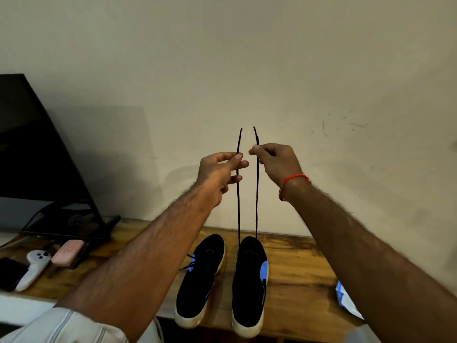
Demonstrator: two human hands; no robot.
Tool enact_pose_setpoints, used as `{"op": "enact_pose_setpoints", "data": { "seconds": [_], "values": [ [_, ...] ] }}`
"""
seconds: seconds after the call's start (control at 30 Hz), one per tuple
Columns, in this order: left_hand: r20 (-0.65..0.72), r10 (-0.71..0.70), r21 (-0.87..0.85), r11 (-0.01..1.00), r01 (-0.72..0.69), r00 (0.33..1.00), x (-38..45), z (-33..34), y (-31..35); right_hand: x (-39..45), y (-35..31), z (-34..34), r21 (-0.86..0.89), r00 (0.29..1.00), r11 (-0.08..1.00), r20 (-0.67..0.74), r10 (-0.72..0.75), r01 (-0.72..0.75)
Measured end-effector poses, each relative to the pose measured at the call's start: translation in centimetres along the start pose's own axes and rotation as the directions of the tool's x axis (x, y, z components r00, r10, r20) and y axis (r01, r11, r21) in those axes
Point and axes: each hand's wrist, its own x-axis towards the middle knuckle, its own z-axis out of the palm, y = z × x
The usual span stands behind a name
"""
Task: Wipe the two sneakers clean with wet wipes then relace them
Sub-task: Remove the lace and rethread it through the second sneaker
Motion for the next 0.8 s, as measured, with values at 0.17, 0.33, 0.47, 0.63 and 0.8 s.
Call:
{"op": "enact_pose_setpoints", "data": {
  "seconds": [0.17, 0.33, 0.47, 0.63, 0.8],
  "values": [
    [-0.02, 0.031, 0.014, 0.999, -0.031, 0.999, 0.1, 0.5, 0.7, 0.3, -0.6, 0.0, 0.015, 1.0, 1.0, 0.003, -0.021, 0.021],
    [-0.017, 0.034, 0.018, 0.999, -0.034, 0.999, -0.1, 0.5, 1.0, 0.7, -0.4, -0.1, 0.004, 0.999, 0.999, 0.002, -0.041, 0.041],
    [-0.021, 0.043, 0.02, 0.999, -0.043, 0.999, -0.1, 0.7, 0.9, 0.8, -0.2, -0.1, -0.022, 0.998, 0.998, 0.009, -0.063, 0.064],
    [-0.021, 0.101, 0.063, 0.993, -0.1, 0.995, 0.2, 0.3, -0.3, 0.7, 1.5, -0.5, -0.072, 0.994, 0.994, 0.08, -0.076, 0.082],
    [-0.098, 0.219, 0.236, 0.953, -0.191, 0.971, 0.1, -2.1, -5.7, 0.1, 6.4, -1.4, -0.511, 0.971, 0.831, 0.193, -0.138, 0.22]
  ]
}}
